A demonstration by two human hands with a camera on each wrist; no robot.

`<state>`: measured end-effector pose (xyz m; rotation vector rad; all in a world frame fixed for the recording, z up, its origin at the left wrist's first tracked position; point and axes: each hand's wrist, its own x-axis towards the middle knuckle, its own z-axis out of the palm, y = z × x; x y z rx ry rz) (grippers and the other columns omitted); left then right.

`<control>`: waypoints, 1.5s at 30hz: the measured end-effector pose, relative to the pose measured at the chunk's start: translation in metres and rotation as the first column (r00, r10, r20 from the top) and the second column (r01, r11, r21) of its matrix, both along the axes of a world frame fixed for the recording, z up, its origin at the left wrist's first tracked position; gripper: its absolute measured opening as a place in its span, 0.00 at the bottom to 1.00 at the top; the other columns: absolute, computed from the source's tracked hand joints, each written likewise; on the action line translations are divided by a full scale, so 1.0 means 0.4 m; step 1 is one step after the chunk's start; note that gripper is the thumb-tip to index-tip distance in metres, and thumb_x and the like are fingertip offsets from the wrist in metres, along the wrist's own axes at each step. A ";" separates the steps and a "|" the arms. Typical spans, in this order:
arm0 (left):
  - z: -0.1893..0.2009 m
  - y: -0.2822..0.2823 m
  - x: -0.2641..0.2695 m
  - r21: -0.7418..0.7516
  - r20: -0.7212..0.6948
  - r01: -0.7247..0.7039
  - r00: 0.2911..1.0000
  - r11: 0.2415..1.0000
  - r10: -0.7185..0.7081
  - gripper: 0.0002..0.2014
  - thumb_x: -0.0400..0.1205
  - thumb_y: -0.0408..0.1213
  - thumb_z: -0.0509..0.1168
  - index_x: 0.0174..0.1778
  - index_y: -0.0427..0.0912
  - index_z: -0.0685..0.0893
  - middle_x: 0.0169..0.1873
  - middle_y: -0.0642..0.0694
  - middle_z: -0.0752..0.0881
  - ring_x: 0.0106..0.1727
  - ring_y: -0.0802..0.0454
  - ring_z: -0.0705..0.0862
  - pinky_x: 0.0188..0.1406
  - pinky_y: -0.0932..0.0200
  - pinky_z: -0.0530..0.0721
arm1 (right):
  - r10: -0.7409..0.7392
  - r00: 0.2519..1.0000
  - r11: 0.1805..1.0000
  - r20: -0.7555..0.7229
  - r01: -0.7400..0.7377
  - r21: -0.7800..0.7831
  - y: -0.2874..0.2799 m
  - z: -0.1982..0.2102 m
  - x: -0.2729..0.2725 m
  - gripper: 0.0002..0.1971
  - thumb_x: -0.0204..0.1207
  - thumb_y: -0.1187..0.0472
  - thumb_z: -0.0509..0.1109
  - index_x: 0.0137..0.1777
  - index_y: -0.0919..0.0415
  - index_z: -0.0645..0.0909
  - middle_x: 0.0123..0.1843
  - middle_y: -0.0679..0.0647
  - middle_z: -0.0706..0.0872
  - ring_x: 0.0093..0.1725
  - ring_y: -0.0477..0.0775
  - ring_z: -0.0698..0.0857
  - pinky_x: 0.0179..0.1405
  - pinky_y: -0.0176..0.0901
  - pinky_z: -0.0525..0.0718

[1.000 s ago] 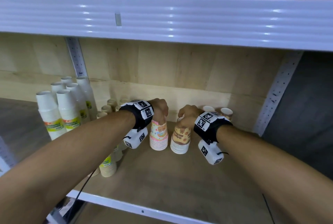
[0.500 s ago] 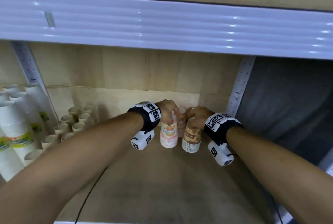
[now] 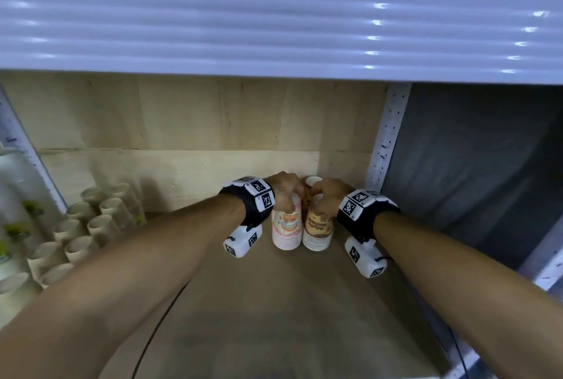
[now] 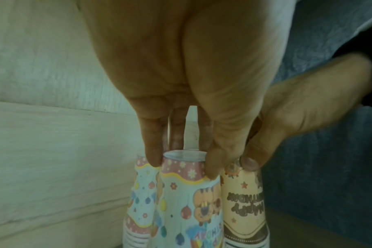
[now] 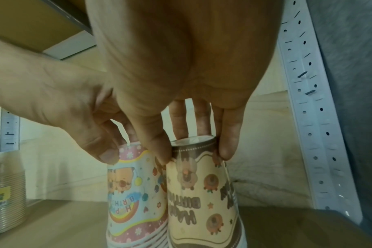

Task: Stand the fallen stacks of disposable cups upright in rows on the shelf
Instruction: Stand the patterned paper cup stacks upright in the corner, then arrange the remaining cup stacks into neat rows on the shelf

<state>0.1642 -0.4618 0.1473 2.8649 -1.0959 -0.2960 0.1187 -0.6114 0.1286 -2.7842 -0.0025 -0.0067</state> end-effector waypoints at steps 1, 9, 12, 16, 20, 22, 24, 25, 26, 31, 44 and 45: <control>-0.003 -0.001 0.000 0.003 -0.003 -0.001 1.000 1.000 0.001 0.23 0.76 0.31 0.70 0.68 0.46 0.84 0.63 0.43 0.83 0.61 0.42 0.82 0.48 0.56 0.80 | 0.004 1.000 1.000 0.002 -0.004 0.001 -0.002 -0.004 0.001 0.12 0.77 0.63 0.68 0.59 0.61 0.84 0.61 0.56 0.85 0.58 0.58 0.84 0.46 0.37 0.74; -0.019 0.000 0.010 0.010 -0.027 -0.027 0.999 1.000 0.027 0.23 0.77 0.31 0.70 0.69 0.45 0.83 0.62 0.42 0.83 0.60 0.43 0.82 0.52 0.54 0.82 | 0.044 0.999 0.998 -0.027 -0.042 0.056 -0.009 -0.016 0.009 0.06 0.77 0.64 0.67 0.48 0.52 0.80 0.49 0.47 0.78 0.53 0.51 0.79 0.47 0.35 0.70; -0.023 0.002 0.012 -0.004 -0.037 -0.038 0.999 0.999 0.037 0.23 0.77 0.31 0.70 0.70 0.46 0.82 0.63 0.42 0.82 0.62 0.43 0.82 0.52 0.54 0.81 | 0.046 0.999 0.995 -0.015 -0.045 0.091 -0.009 -0.023 0.012 0.06 0.78 0.63 0.67 0.52 0.54 0.83 0.53 0.48 0.81 0.59 0.53 0.80 0.51 0.35 0.70; -0.030 0.008 0.011 -0.019 -0.044 -0.049 0.998 0.999 0.048 0.24 0.76 0.31 0.71 0.70 0.46 0.82 0.62 0.42 0.82 0.61 0.42 0.82 0.53 0.53 0.82 | 0.045 0.999 0.995 -0.008 -0.044 0.088 -0.006 -0.024 0.011 0.05 0.78 0.62 0.68 0.49 0.51 0.81 0.58 0.49 0.83 0.56 0.48 0.79 0.51 0.34 0.70; -0.034 0.017 0.007 -0.058 -0.056 -0.056 0.997 0.997 0.052 0.24 0.77 0.29 0.71 0.70 0.44 0.81 0.63 0.42 0.81 0.63 0.42 0.81 0.54 0.54 0.82 | 0.017 1.000 0.998 0.001 -0.017 0.068 -0.004 -0.023 -0.001 0.10 0.78 0.62 0.69 0.58 0.58 0.84 0.61 0.51 0.83 0.60 0.51 0.80 0.52 0.34 0.71; -0.032 0.025 0.003 -0.085 -0.062 -0.073 0.996 0.994 0.068 0.25 0.77 0.29 0.72 0.72 0.44 0.80 0.66 0.43 0.80 0.66 0.42 0.80 0.55 0.55 0.81 | -0.003 1.000 0.998 -0.014 0.004 0.061 -0.001 -0.020 -0.005 0.13 0.77 0.61 0.70 0.60 0.60 0.84 0.62 0.51 0.82 0.64 0.54 0.81 0.54 0.35 0.72; -0.020 0.038 -0.003 -0.108 -0.051 -0.089 0.995 0.990 0.084 0.26 0.77 0.30 0.72 0.73 0.45 0.79 0.68 0.44 0.79 0.68 0.43 0.79 0.55 0.57 0.79 | -0.032 0.999 0.997 -0.015 0.033 0.064 0.011 -0.004 -0.010 0.11 0.76 0.59 0.70 0.56 0.61 0.85 0.57 0.51 0.84 0.60 0.56 0.84 0.54 0.39 0.79; -0.012 0.047 -0.007 -0.114 -0.036 -0.096 0.995 0.989 0.092 0.26 0.78 0.31 0.72 0.73 0.45 0.79 0.69 0.44 0.78 0.69 0.43 0.78 0.56 0.58 0.78 | -0.040 0.999 0.998 -0.009 0.041 0.054 0.019 0.007 -0.011 0.09 0.74 0.58 0.70 0.51 0.60 0.86 0.51 0.50 0.86 0.55 0.57 0.86 0.52 0.43 0.84; -0.002 0.059 -0.010 -0.116 -0.018 -0.103 0.995 0.988 0.102 0.26 0.78 0.32 0.72 0.73 0.46 0.79 0.71 0.44 0.78 0.69 0.44 0.78 0.57 0.58 0.77 | -0.047 0.999 0.998 -0.005 0.047 0.032 0.028 0.019 -0.008 0.08 0.72 0.57 0.69 0.45 0.59 0.87 0.47 0.51 0.87 0.50 0.57 0.87 0.50 0.47 0.87; 0.054 0.147 -0.018 -0.092 -0.022 -0.221 0.975 0.971 0.219 0.26 0.78 0.37 0.73 0.73 0.52 0.78 0.72 0.45 0.75 0.69 0.44 0.77 0.63 0.53 0.78 | -0.019 0.999 0.999 0.047 0.021 -0.050 0.099 0.071 -0.001 0.11 0.74 0.54 0.71 0.52 0.58 0.87 0.56 0.57 0.86 0.53 0.58 0.85 0.48 0.45 0.83; 0.220 0.534 -0.121 -0.055 0.043 -0.520 0.852 0.853 0.522 0.22 0.76 0.42 0.75 0.67 0.53 0.82 0.55 0.54 0.72 0.56 0.53 0.74 0.58 0.57 0.76 | 0.229 0.973 0.972 0.027 -0.227 -0.062 0.442 0.168 -0.024 0.22 0.73 0.52 0.73 0.67 0.54 0.81 0.65 0.54 0.81 0.61 0.57 0.82 0.55 0.42 0.80; 0.223 0.569 -0.135 -0.046 0.052 -0.542 0.838 0.839 0.543 0.21 0.76 0.42 0.75 0.65 0.53 0.82 0.55 0.54 0.73 0.55 0.53 0.74 0.56 0.58 0.76 | 0.256 0.966 0.966 0.031 -0.254 -0.055 0.477 0.171 -0.032 0.21 0.74 0.53 0.74 0.66 0.55 0.82 0.63 0.54 0.82 0.60 0.57 0.83 0.55 0.42 0.81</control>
